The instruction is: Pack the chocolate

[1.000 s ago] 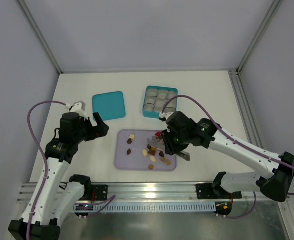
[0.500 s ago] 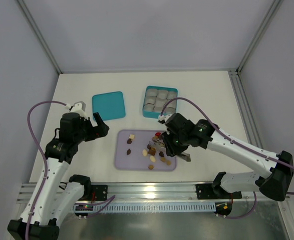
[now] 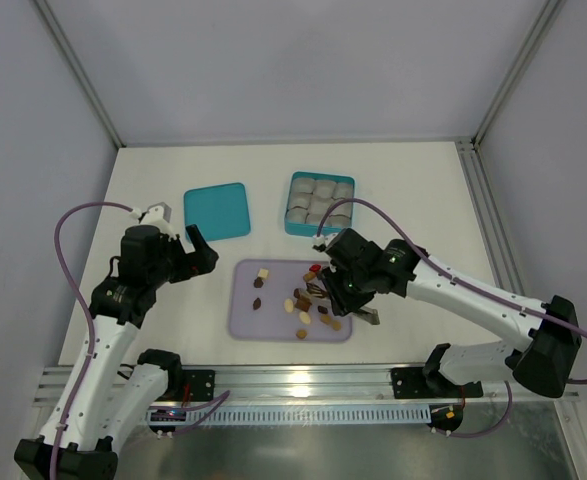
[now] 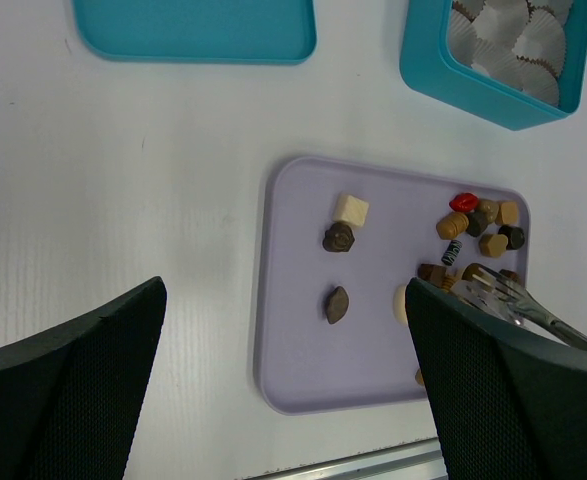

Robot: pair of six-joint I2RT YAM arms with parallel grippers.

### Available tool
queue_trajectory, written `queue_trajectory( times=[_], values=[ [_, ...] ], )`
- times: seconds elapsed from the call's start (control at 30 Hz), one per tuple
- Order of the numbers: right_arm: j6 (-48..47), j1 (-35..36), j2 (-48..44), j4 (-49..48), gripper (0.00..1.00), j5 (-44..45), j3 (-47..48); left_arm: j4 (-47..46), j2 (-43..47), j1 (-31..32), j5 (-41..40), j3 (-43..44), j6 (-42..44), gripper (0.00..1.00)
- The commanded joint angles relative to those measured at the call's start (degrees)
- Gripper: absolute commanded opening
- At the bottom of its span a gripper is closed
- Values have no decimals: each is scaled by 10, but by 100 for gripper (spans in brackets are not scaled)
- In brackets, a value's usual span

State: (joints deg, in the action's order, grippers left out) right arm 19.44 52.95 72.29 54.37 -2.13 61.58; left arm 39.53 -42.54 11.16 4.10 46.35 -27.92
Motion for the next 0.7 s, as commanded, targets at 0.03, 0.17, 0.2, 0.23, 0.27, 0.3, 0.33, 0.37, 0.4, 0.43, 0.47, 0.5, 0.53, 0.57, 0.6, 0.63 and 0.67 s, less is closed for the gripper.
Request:
queue_trajectory(
  times=[0.03,0.17,0.2,0.23,0.27,0.3,0.33,0.37,0.4,0.43,0.47,0.5,0.53,0.57,0.6,0.63,0.67],
  values=[
    [-9,8,4,-14,40,-12,8,-9,2,2,-7,1,1,100],
    [-10,8,7,-14,40,-10,8,-8,0,2,-5,1,1,100],
    [-10,8,9,-15,40,-10,8,-9,1,3,-5,1,1,100],
    [-10,8,12,-15,40,-10,6,-8,1,2,-5,1,1,100],
    [-10,10,14,-16,40,-10,7,-8,1,3,-4,1,1,100],
    [-10,9,15,-17,40,-9,7,-8,1,2,-5,1,1,100],
    [-9,9,18,-18,40,-8,7,-9,0,3,-5,1,1,100],
    [-10,9,19,-19,40,-5,8,-8,1,4,-5,1,1,100],
    [-8,8,20,-21,39,-4,9,-8,1,4,-5,1,1,100],
    [-9,9,22,-22,38,0,10,-8,1,4,-5,1,1,100],
    [-9,8,24,-22,37,3,12,-8,2,4,-5,1,1,100],
    [-9,9,24,-22,37,5,13,-8,2,4,-4,1,1,100],
    [-9,8,24,-22,37,7,13,-8,2,4,-6,1,1,100],
    [-7,9,24,-24,36,7,13,-8,1,4,-5,1,1,100],
    [-6,9,25,-24,34,8,16,-8,2,4,-6,1,1,100],
    [-7,9,25,-24,34,8,17,-8,2,4,-6,1,1,100],
    [-7,8,28,-24,34,7,19,-8,1,4,-4,1,1,100]
  ],
)
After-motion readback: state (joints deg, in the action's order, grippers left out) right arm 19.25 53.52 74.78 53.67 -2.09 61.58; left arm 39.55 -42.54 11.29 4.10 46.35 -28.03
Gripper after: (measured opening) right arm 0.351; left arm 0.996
